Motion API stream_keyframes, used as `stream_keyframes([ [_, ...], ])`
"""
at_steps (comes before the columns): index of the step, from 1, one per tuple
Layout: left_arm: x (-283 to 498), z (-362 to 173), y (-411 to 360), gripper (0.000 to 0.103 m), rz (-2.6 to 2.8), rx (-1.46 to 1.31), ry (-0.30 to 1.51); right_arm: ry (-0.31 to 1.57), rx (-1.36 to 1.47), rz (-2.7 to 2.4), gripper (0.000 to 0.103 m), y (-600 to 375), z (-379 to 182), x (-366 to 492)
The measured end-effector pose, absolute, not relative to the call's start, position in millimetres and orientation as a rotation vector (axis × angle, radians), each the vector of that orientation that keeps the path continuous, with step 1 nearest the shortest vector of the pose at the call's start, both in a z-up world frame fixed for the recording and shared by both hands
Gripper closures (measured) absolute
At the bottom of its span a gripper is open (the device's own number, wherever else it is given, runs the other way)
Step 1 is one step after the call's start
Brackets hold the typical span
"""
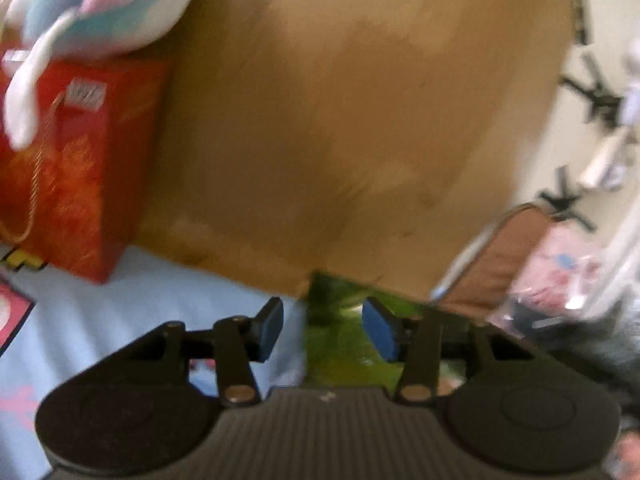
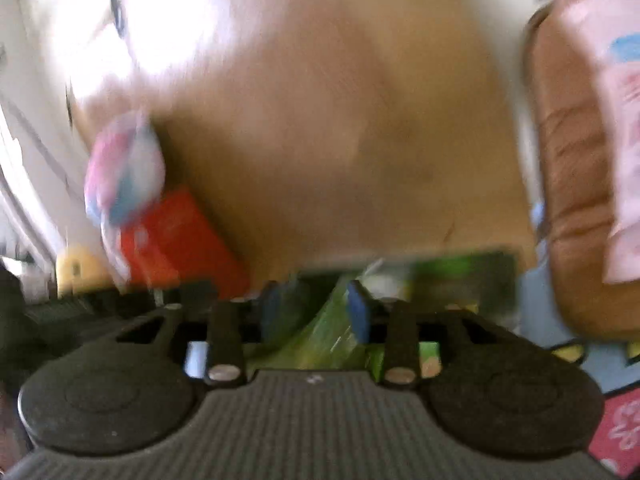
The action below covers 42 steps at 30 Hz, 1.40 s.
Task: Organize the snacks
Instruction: 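Lift the dark green packet into the black box and release it, then grasp the long pink stick packet with the right tool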
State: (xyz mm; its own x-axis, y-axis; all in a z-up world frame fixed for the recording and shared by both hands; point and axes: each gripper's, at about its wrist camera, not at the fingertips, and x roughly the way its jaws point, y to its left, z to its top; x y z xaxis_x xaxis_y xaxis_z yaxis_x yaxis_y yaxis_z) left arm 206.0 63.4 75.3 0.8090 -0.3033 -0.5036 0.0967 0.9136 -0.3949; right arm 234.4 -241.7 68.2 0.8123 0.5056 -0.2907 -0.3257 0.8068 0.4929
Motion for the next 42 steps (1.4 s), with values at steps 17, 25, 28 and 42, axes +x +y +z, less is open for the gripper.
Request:
stream_keyframes([
  [17,185,45,36,0.043,-0.272,-0.319,0.693,0.612,0.628,0.281,0.048,-294,5,205],
  [25,129,39,76,0.041,-0.276,-0.495,0.644,0.524,0.746,0.225,0.047,-328,-4,139],
  [28,130,27,52,0.041,-0.277,-0.410,0.674,0.613,0.710,0.271,0.048,-313,-21,133],
  [42,90,43,50,0.057,-0.327,-0.364,0.613,0.588,0.391,0.505,0.062,-236,14,110],
])
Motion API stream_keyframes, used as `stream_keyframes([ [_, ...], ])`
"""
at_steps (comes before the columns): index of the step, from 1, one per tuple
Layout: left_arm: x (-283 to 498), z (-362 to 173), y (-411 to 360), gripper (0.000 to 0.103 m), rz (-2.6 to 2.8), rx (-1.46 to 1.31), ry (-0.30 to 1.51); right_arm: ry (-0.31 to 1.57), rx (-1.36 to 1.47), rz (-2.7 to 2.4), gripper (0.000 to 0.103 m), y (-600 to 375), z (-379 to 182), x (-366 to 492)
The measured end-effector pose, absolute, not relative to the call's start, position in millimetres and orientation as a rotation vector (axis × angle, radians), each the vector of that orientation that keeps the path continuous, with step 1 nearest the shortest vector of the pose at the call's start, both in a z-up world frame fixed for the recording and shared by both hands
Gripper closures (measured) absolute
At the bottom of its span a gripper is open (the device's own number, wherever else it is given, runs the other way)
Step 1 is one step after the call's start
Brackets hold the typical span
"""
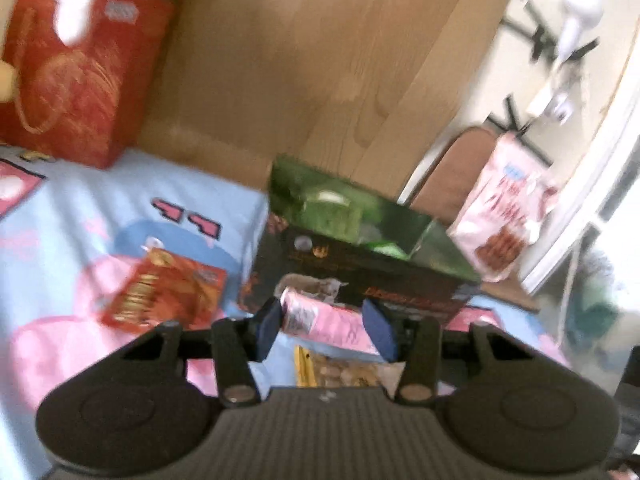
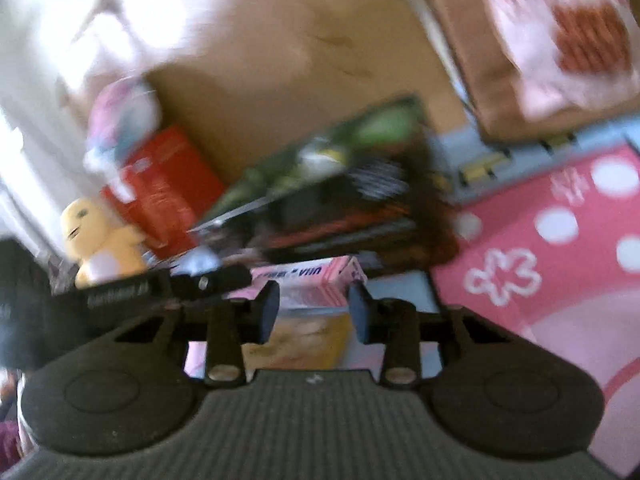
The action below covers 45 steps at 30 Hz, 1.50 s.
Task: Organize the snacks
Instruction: 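Grasp the long pink stick packet with the right tool, then carry the pink packet into the black box and open the right tool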
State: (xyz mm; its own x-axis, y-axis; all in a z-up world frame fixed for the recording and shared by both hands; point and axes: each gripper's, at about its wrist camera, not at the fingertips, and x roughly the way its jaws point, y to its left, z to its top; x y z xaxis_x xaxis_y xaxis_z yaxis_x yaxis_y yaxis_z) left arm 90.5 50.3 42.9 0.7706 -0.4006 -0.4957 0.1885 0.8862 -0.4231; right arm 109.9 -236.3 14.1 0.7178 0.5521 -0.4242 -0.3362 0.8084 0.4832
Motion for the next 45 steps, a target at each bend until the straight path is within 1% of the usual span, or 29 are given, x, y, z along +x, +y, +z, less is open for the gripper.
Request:
stream_keyframes([
  [4,45,42,69,0.057,-0.308,-0.356,0.623,0.551,0.246,0.624,0.062,-215,30,73],
  [7,23,24,73,0.056,-0.316,-0.388,0.691,0.591,0.190,0.719,0.063,-202,22,53],
  [9,11,17,69,0.056,-0.303,-0.348,0.690,0.633,0.163,0.773,0.063,-194,12,44],
  [11,5,10,68,0.053,-0.294,-0.309,0.712,0.622,0.109,0.784,0.062,-186,8,35],
  [14,-1,10,86,0.051,-0.287,-0.368,0.711,0.616,0.100,0.800,0.062,-185,12,32],
  [16,-4,14,101,0.050,-0.247,-0.396,0.688,0.579,0.104,0.797,0.059,-190,18,29],
  [18,-6,14,115,0.050,-0.232,-0.437,0.689,0.555,0.088,0.785,0.046,-197,19,28],
  [20,-5,14,121,0.049,-0.251,-0.472,0.701,0.558,0.057,0.784,0.043,-202,16,24],
  [21,-4,14,121,0.046,-0.261,-0.479,0.706,0.564,0.038,0.778,0.040,-200,12,26],
  [22,-4,13,119,0.044,-0.267,-0.477,0.710,0.572,0.016,0.777,0.040,-199,9,26],
  [27,9,8,96,0.044,-0.293,-0.398,0.729,0.641,-0.058,0.814,0.037,-189,-4,28],
  [29,13,5,87,0.048,-0.295,-0.360,0.732,0.653,-0.096,0.814,0.037,-187,-9,26],
  [31,15,4,79,0.059,-0.348,-0.353,0.747,0.632,-0.119,0.814,0.039,-188,-11,22],
  [32,15,3,75,0.059,-0.366,-0.368,0.762,0.623,-0.127,0.806,0.047,-189,-12,21],
  [33,14,5,71,0.059,-0.351,-0.357,0.759,0.615,-0.133,0.791,0.068,-190,-12,20],
  [36,21,18,65,0.061,-0.344,-0.343,0.736,0.637,-0.069,0.798,0.068,-198,-10,27],
  [38,32,33,64,0.061,-0.362,-0.347,0.699,0.610,-0.045,0.788,0.068,-202,-4,32],
  [41,59,59,59,0.061,-0.389,-0.347,0.634,0.529,-0.029,0.766,0.068,-208,15,46],
  [45,110,84,42,0.061,-0.403,-0.337,0.568,0.410,-0.093,0.702,0.068,-211,43,78],
])
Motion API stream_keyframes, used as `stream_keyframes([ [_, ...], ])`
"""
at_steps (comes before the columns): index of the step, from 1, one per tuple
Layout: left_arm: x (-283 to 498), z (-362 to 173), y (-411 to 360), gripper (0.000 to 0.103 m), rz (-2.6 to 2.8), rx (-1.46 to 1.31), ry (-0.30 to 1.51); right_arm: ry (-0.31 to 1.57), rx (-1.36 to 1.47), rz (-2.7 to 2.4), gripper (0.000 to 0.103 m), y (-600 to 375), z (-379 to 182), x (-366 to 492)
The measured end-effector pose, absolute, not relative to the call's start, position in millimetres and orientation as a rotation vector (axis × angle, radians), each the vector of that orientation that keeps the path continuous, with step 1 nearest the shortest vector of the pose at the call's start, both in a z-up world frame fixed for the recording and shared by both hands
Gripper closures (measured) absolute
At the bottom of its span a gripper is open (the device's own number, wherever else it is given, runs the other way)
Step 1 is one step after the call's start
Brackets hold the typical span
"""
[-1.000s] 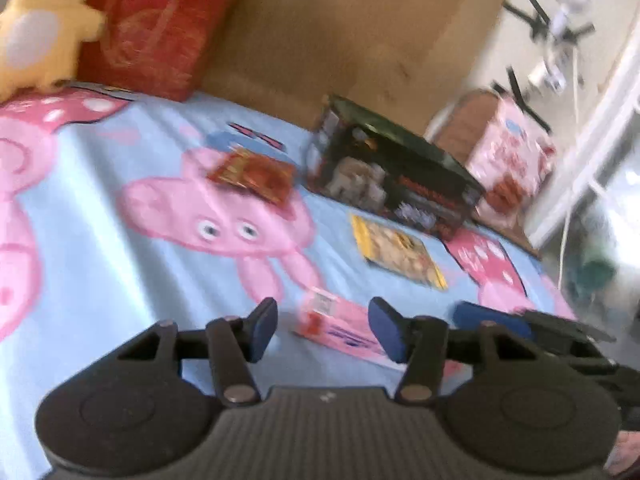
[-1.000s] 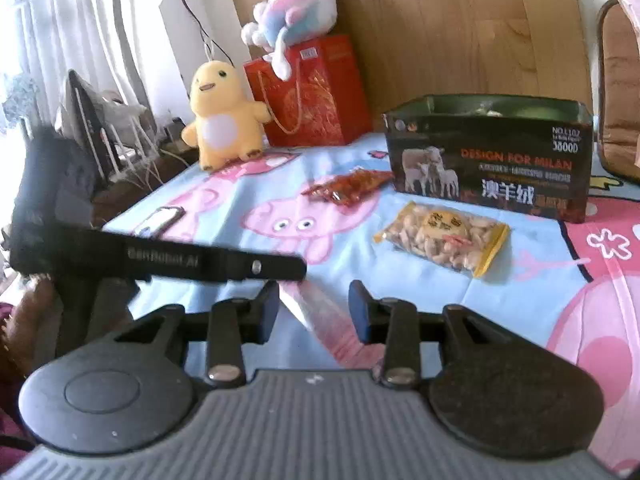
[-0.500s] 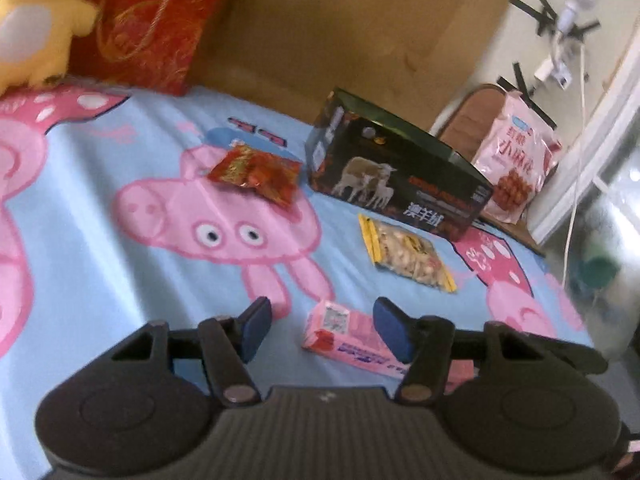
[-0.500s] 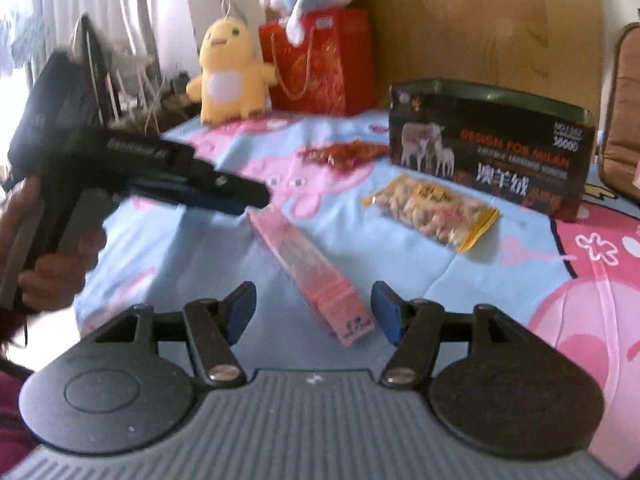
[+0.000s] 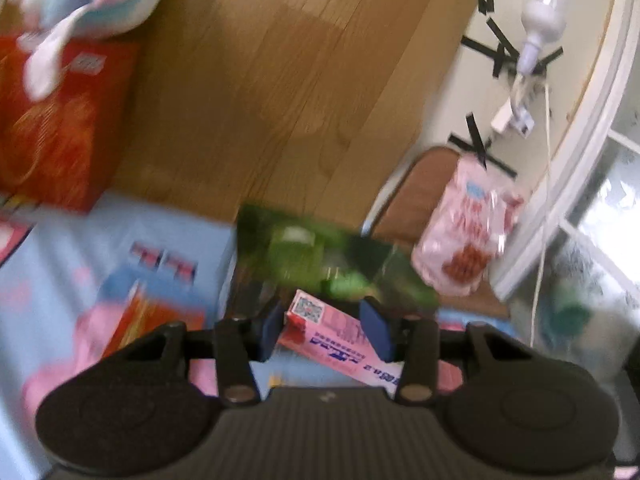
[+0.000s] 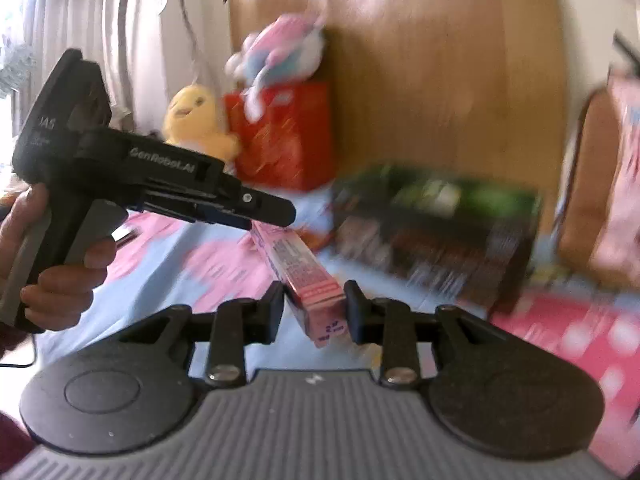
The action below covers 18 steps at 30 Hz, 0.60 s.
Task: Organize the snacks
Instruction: 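Carry the pink packet into the black box and open the right tool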
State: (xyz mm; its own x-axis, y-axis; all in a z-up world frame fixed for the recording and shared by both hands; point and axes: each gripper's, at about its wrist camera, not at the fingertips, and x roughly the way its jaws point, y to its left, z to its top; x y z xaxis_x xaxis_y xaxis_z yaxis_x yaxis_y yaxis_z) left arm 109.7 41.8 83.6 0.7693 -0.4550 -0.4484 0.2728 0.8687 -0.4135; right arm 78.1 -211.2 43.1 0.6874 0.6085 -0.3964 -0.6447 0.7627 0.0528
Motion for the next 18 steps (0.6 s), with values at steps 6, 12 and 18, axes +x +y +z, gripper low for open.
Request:
stream_keyframes([
  [6,179,92,9,0.054,-0.379,-0.343,0.541,0.358,-0.141,0.606,0.067,-222,57,144],
  [12,175,79,-5,0.050,-0.419,-0.313,0.583,0.322,-0.187,0.388,0.046,-226,43,173],
  [18,102,68,64,0.044,-0.377,-0.332,0.536,0.305,0.079,0.512,0.039,-238,46,141],
])
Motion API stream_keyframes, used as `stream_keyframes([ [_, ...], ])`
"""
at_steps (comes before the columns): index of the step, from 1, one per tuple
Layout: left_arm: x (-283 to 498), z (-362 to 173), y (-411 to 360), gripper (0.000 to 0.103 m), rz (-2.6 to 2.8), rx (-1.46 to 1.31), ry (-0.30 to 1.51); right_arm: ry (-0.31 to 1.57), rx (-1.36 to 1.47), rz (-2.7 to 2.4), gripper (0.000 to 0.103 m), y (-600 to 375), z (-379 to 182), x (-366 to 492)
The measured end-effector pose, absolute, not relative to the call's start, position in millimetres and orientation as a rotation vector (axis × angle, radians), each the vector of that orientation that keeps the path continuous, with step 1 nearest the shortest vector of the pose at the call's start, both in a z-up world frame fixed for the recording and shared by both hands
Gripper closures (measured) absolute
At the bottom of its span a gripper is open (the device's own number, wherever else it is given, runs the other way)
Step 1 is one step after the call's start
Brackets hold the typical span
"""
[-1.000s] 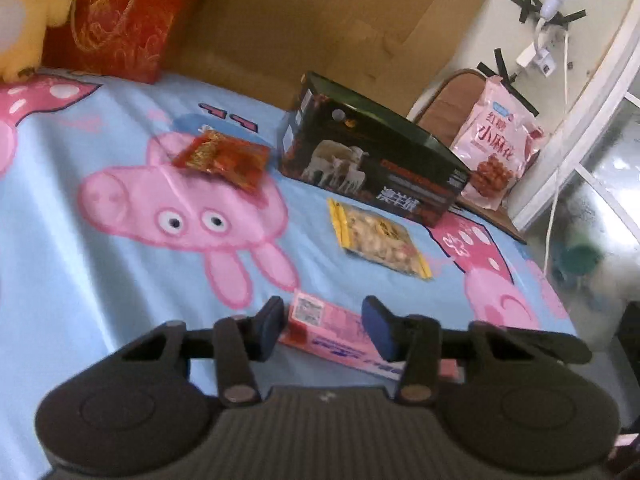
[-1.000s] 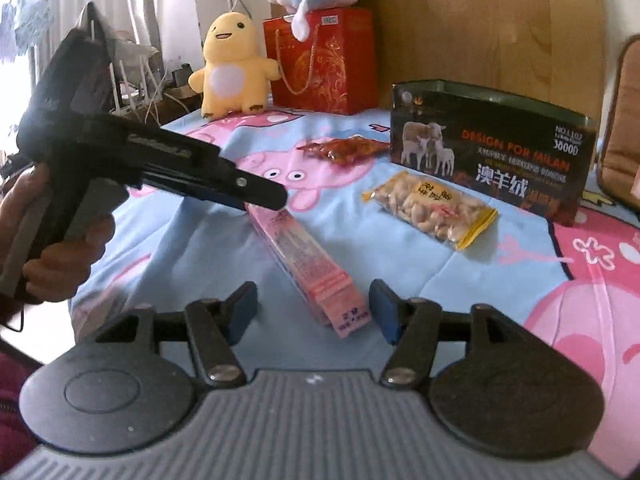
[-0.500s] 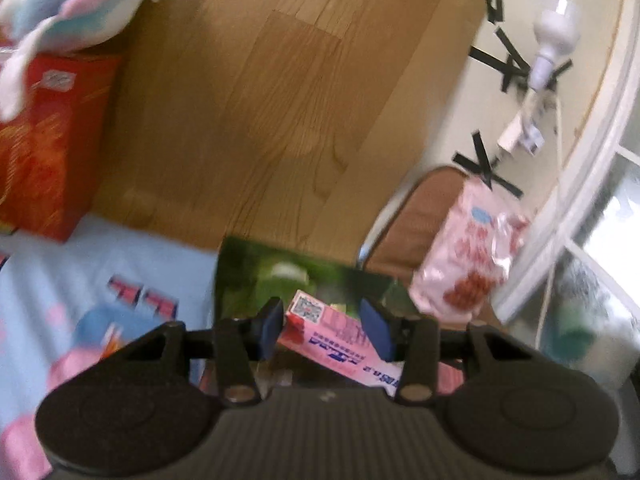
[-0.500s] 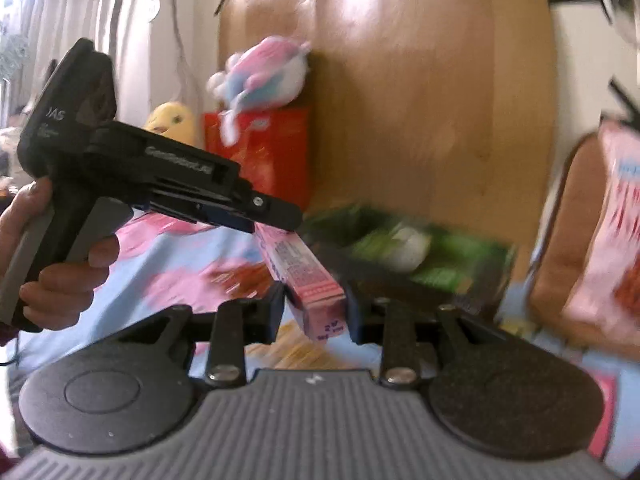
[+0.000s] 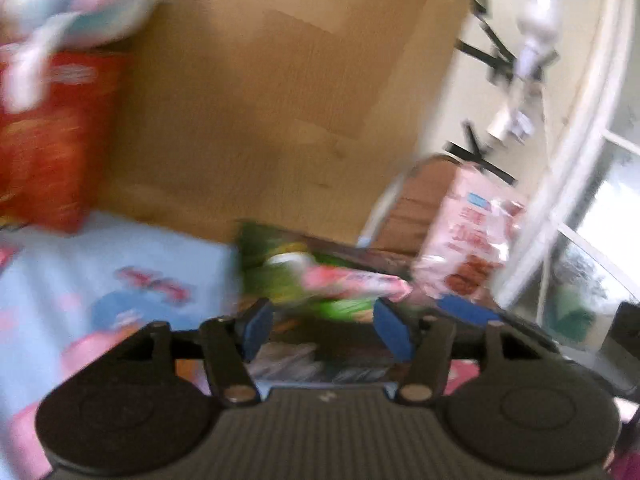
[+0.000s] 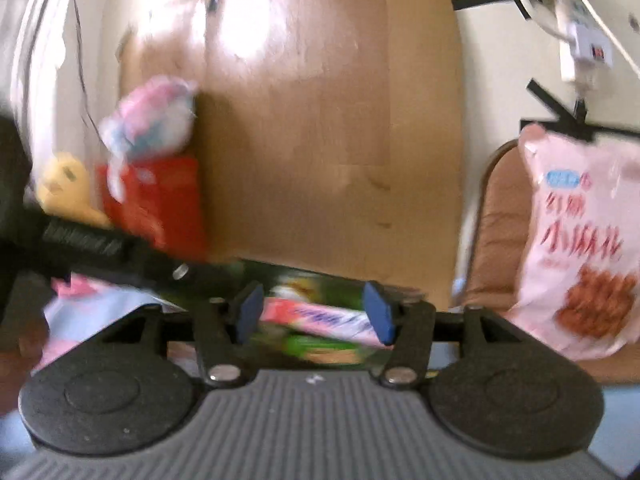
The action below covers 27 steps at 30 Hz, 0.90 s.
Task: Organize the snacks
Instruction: 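Carry the pink packet into the black box and open the right tool, then grasp the red-orange snack packet with the right tool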
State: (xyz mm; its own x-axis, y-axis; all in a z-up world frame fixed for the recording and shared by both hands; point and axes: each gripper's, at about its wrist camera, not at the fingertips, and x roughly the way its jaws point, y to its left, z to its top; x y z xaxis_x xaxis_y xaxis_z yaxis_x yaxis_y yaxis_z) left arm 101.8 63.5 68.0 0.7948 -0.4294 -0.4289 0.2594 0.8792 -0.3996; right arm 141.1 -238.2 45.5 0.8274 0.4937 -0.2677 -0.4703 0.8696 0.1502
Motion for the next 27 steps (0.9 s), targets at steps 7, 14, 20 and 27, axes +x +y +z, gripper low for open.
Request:
stream_keyframes([
  [7,97,33,165,0.048,-0.156,-0.570,0.632,0.655,0.295,0.796,0.038,-182,12,146],
  [14,137,4,147,0.065,-0.202,-0.568,0.754,0.821,0.342,0.703,0.050,-121,-10,171],
  [20,110,-11,150,0.081,-0.310,-0.751,0.814,0.882,0.345,0.740,0.080,-103,-13,168],
  [27,46,-9,120,0.083,-0.451,-0.654,0.830,0.806,0.098,0.893,0.082,-113,-1,87],
])
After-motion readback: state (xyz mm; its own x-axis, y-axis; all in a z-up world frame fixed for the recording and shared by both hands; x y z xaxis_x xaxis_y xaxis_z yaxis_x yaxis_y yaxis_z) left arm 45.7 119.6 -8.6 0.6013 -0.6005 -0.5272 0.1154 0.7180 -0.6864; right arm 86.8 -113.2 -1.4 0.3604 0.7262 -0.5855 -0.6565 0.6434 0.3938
